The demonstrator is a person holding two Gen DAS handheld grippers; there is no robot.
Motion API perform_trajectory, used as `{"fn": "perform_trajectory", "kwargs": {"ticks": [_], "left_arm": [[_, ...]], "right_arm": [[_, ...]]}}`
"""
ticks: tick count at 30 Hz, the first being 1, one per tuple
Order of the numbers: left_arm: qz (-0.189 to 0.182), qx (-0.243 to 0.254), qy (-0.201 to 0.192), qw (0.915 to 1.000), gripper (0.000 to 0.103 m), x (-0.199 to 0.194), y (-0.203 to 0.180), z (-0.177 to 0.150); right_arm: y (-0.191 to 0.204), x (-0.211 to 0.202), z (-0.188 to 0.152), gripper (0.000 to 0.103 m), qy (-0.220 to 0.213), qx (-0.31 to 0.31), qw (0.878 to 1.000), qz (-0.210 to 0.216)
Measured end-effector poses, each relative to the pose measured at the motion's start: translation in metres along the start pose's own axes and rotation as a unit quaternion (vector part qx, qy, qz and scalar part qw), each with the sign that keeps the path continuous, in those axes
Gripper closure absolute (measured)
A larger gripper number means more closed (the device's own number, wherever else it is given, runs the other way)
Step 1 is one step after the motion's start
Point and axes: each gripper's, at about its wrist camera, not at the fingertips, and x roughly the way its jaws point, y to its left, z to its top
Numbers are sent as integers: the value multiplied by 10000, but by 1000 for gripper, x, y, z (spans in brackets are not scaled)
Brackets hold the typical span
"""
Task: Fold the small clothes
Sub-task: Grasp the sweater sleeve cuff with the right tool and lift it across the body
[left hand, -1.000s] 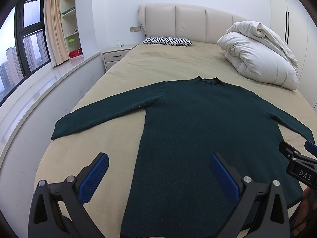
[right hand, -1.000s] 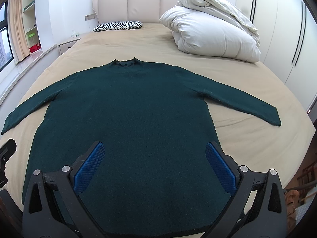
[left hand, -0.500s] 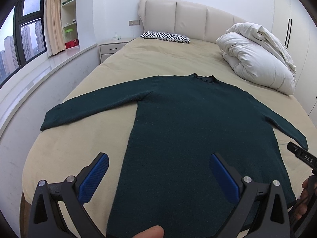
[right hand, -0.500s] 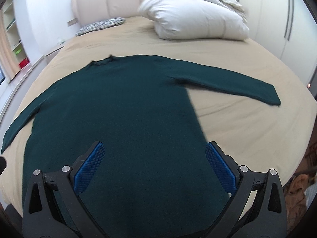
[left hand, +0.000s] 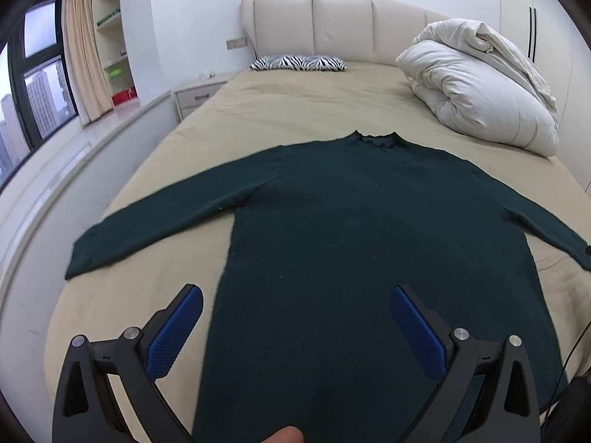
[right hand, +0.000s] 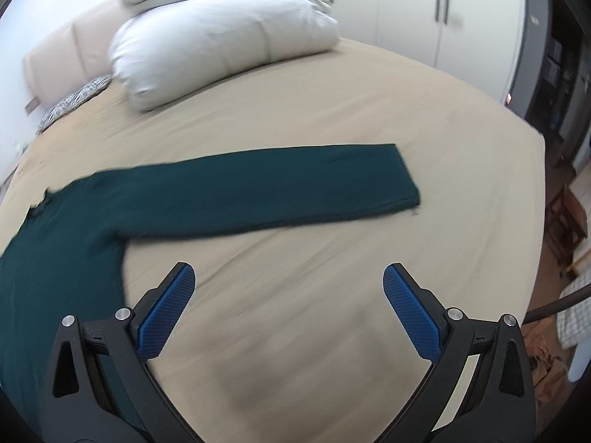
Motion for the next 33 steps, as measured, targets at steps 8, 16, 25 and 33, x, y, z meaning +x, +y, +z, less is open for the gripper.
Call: {"fn": "perform_trajectory", "kwargs": {"ticks": [8,16,25,33], "left_arm": [[-913,-677,220,9933,0,35,5,20],[-1136,-662,702,9888,0,57,-2,20],[-1752,-1122,900,9740,8,78,20,15],[-2010,-1656,776,9624,8,85,53,19]], "right_arm": [[-115,92,37,31,665,2480,9585,1240],[-149,146,65,70,489,3125,9279,1973],[-68,87,74,96,100,1920,9654,1764],[161,26,68,96,41,-503,9591,2784]]}}
